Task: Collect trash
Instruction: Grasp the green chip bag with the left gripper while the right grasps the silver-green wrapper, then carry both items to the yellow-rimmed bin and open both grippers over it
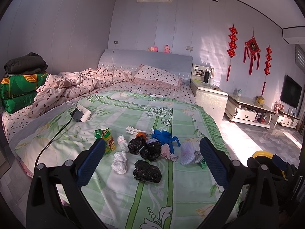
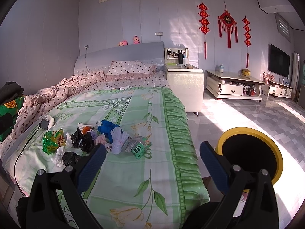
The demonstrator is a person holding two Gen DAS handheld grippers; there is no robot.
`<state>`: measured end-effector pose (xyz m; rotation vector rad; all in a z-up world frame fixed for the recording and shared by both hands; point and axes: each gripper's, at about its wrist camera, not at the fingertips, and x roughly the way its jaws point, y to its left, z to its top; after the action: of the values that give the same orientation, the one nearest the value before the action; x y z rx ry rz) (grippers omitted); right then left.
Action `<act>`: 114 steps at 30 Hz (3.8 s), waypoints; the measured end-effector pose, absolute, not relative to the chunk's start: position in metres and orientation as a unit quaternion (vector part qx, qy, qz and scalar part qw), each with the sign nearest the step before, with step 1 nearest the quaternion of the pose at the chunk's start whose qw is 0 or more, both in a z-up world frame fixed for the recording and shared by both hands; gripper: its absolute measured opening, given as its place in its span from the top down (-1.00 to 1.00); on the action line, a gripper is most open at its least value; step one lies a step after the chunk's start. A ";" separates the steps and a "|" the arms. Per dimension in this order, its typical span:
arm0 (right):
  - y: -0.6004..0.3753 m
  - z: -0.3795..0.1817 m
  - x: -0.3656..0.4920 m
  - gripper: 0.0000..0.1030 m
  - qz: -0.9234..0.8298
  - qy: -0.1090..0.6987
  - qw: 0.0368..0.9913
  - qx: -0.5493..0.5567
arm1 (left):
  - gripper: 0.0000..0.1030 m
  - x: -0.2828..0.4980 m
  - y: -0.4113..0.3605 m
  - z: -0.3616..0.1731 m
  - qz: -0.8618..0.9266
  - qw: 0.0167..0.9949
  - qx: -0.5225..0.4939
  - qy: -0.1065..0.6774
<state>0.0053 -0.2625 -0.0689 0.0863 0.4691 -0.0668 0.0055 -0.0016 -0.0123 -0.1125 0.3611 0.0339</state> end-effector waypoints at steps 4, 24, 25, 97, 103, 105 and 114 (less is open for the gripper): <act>-0.270 -0.067 0.012 -0.85 -0.030 0.245 0.968 0.049 | -0.84 0.016 0.000 -0.025 0.025 0.981 -0.053 0.184; -0.299 -0.110 0.125 -0.85 0.076 0.359 0.927 0.078 | -0.84 0.097 0.079 -0.087 0.069 0.945 -0.079 0.310; -0.298 -0.114 0.132 -0.85 0.079 0.366 0.924 0.079 | -0.84 0.102 0.084 -0.090 0.070 0.944 -0.075 0.314; -0.319 -0.053 0.137 0.42 0.138 0.347 0.920 0.120 | 0.57 0.191 0.084 -0.052 -0.040 0.952 -0.084 0.292; -0.347 -0.024 0.115 0.42 0.125 0.317 0.932 0.126 | 0.56 0.176 0.025 -0.018 -0.088 0.956 -0.067 0.271; -0.360 -0.015 0.108 0.42 0.118 0.306 0.936 0.128 | 0.56 0.173 0.004 -0.009 -0.107 0.955 -0.065 0.270; -0.423 0.024 0.073 0.42 0.065 0.255 0.956 0.128 | 0.56 0.164 -0.102 0.027 -0.194 0.945 -0.045 0.261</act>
<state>0.0725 -0.4225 0.0240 0.2600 0.5184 0.1318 0.1641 -0.1025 0.0269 -0.0925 0.5309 -0.3957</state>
